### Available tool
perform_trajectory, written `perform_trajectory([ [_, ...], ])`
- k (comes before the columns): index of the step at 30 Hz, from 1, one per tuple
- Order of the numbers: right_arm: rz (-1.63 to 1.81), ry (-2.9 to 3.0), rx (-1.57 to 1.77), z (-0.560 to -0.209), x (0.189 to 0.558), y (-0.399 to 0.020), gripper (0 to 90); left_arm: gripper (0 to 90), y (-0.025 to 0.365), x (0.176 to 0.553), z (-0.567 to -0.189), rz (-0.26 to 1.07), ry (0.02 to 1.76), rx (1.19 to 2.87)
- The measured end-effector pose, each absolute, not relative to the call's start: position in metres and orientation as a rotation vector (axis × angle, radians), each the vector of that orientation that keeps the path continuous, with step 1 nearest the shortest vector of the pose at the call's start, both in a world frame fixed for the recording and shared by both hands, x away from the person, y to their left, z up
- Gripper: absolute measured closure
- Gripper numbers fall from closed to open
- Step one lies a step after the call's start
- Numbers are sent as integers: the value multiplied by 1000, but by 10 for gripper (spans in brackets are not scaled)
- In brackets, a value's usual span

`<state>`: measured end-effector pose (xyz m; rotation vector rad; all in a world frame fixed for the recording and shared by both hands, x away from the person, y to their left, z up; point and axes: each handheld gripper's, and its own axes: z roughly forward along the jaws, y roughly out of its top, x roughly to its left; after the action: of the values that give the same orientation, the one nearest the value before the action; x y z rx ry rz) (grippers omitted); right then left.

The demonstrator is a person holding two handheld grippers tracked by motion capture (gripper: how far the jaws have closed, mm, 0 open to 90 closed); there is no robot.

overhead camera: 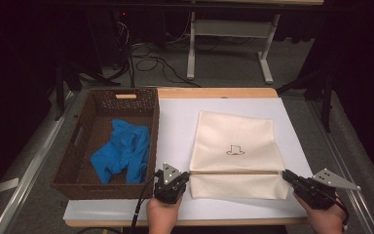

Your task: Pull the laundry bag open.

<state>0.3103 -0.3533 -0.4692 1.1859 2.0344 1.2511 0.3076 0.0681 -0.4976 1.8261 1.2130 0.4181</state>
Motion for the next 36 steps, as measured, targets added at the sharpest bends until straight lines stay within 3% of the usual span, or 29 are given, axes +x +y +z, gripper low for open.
perform_trajectory([
  [10, 1168, 2136, 1306, -490, 328, -354, 845, 865, 63, 324, -507, 392, 1196, 1965],
  [24, 1012, 2181, 1368, -506, 333, -358, 811, 849, 54, 318, -517, 375, 1133, 1969],
  [30, 1017, 2168, 1367, -503, 328, -359, 786, 699, 54, 319, -519, 406, 1128, 1954],
  [36, 1141, 2110, 1321, -494, 322, -363, 680, 561, 52, 318, -512, 472, 1092, 1926],
])
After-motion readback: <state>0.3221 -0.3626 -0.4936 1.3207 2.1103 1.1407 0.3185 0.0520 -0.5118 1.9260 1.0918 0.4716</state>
